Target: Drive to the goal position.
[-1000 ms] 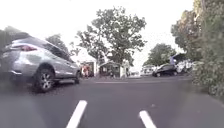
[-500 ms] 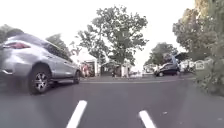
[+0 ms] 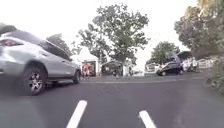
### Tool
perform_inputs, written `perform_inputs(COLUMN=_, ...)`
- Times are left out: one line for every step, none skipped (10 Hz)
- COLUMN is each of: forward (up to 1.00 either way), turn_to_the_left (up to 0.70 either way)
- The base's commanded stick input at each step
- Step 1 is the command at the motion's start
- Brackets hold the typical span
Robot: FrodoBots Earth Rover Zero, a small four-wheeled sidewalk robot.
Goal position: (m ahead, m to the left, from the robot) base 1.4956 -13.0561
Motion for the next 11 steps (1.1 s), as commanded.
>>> perform_inputs(forward=0.70, turn_to_the_left=0.00)
perform_inputs(forward=0.70, turn_to_the_left=0.00)
perform_inputs(forward=0.70, turn_to_the_left=0.00)
perform_inputs(forward=0.70, turn_to_the_left=0.00)
perform_inputs(forward=0.70, turn_to_the_left=0.00)
perform_inputs(forward=0.70, turn_to_the_left=-0.02)
perform_inputs(forward=0.70, turn_to_the_left=-0.35)
perform_inputs(forward=0.70, turn_to_the_left=-0.35)
perform_inputs(forward=0.70, turn_to_the_left=-0.34)
perform_inputs(forward=0.70, turn_to_the_left=-0.15)
perform_inputs(forward=0.70, turn_to_the_left=0.00)
